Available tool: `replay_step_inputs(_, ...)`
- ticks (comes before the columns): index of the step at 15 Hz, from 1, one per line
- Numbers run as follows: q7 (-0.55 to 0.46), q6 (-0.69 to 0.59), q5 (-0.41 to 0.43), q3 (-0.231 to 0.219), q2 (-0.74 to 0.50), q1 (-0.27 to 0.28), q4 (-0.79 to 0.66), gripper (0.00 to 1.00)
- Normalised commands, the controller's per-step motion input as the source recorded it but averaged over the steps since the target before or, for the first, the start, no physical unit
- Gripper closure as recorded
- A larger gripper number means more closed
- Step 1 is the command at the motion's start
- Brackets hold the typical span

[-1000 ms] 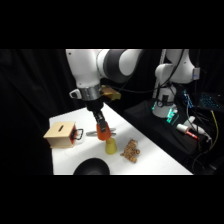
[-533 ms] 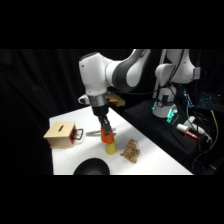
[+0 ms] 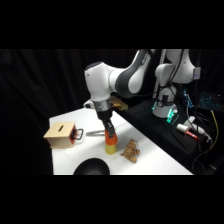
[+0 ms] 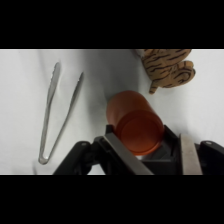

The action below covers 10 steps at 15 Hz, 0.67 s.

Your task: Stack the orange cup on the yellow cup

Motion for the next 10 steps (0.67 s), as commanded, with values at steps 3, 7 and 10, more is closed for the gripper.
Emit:
replay_step_inputs(3, -0.28, 0.16, 0.215, 0.133, 0.05, -0.106, 0.03, 0.52)
replay_step_inputs(7, -0.2, 0.07, 0.127, 0.1, 0.06, -0.088, 0.08, 0.06)
replay_step_inputs(10, -0.14, 0.0, 0.065, 0.064, 0.0, -0.08, 0.09, 0.0)
